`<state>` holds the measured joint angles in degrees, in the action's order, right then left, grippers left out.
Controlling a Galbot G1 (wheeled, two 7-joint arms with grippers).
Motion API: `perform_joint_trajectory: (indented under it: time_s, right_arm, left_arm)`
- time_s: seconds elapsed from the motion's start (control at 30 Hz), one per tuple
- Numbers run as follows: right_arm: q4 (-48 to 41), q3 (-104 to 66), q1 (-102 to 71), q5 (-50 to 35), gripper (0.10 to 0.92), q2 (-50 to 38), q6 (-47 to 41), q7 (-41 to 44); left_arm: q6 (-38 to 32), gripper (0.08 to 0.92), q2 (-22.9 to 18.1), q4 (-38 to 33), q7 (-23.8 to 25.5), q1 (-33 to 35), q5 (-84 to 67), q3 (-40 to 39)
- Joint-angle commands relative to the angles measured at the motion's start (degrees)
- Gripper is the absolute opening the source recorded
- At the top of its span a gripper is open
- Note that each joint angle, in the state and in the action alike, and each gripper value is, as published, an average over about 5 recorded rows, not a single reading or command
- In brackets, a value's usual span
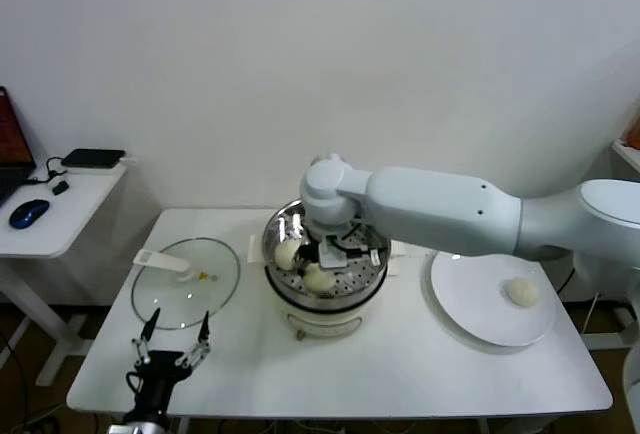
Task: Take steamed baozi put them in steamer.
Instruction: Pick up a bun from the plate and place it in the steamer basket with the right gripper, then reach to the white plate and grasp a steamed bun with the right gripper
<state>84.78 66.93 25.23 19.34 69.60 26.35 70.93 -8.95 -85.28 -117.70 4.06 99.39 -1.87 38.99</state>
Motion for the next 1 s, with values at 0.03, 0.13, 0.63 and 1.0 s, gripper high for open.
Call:
perform_joint_trajectory:
  time_s: [0.03, 0.13, 0.63, 1.0]
  right_arm:
    - [-0.74, -0.12, -1.88, 0.69, 0.687, 0.74, 0.23, -0.23]
    - [-1.02, -0.36, -2.24, 0.94, 0.687, 0.90, 0.59, -0.46]
    - [-2.07, -1.96, -2.15, 0.64, 0.816, 1.06, 2.55, -0.71]
    - [-3.08, 4.48, 14.86, -22.50, 0.823, -6.94, -4.33, 1.70]
  left_arm:
    - [0.00, 0.823, -0.08, 0.13, 0.01, -0.07, 0.08, -0.09]
    - [0.01, 0.823, -0.12, 0.19, 0.00, -0.12, 0.10, -0.15]
    - [0.15, 0.823, -0.18, 0.35, -0.01, -0.35, 0.28, -0.31]
    - [-0.01, 0.823, 0.06, 0.26, 0.01, -0.02, 0.13, -0.26]
